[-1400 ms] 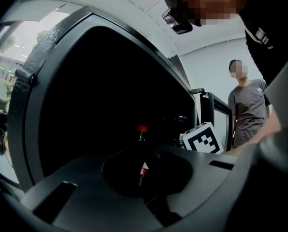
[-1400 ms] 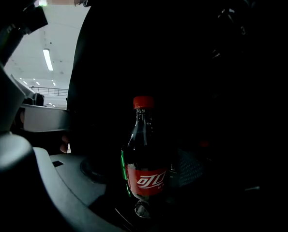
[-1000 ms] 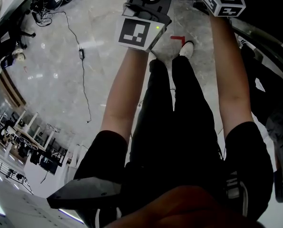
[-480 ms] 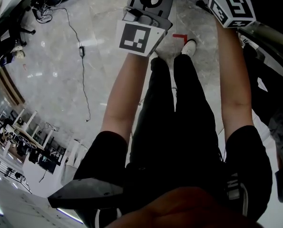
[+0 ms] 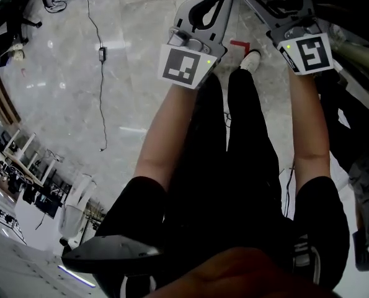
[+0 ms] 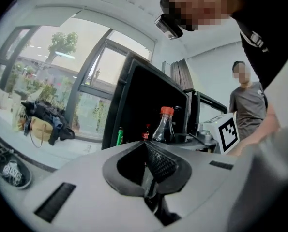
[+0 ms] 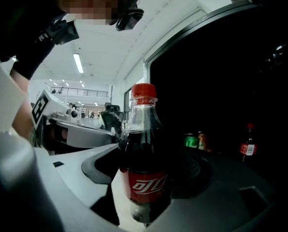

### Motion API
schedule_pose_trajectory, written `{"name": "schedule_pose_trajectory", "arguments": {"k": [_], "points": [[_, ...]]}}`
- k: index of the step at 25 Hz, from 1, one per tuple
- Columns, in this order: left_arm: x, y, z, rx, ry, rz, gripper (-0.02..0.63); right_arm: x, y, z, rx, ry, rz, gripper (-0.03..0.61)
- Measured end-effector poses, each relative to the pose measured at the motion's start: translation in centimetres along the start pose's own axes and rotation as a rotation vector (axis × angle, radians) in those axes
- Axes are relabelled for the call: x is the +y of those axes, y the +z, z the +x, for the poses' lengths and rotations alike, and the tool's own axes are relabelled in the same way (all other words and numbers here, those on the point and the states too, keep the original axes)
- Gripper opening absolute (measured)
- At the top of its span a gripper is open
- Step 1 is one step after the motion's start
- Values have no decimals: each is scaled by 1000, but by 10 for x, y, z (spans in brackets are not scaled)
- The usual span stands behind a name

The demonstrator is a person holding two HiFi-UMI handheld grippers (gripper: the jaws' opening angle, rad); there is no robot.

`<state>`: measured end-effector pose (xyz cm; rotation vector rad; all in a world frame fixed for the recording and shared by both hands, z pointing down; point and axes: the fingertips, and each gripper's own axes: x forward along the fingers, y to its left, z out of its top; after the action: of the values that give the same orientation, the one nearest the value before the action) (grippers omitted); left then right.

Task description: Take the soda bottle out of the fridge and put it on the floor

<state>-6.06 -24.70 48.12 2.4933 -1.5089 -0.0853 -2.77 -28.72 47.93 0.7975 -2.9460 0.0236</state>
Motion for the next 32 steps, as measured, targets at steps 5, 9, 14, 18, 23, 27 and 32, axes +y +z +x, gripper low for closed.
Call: {"name": "schedule_pose_trajectory", "arguments": {"k": [5,9,14,18,23,27,32], "points": [[23,-56,-44,58,50,-19,0,47,-88,6,128,30,48,313],[52,-121,-65,152,90,-9,0,67,-171,18,220,-3,124,313],[64,-212,-86,230,87,-19,0,95,-276,19,327,-26,173,313],[67,-267,-98,274,77,-92,0,116,-351,18,438,-16,189,313],[87,-332,-104,320,93,-159,0,137,-437,18,543,41,190,313],[105,-376,-107,339,103,-142,0,151,-492,30,580,88,179,313],[127,-417,-113,346,115,-132,0,161,-556,48,608,141,161,313]]}}
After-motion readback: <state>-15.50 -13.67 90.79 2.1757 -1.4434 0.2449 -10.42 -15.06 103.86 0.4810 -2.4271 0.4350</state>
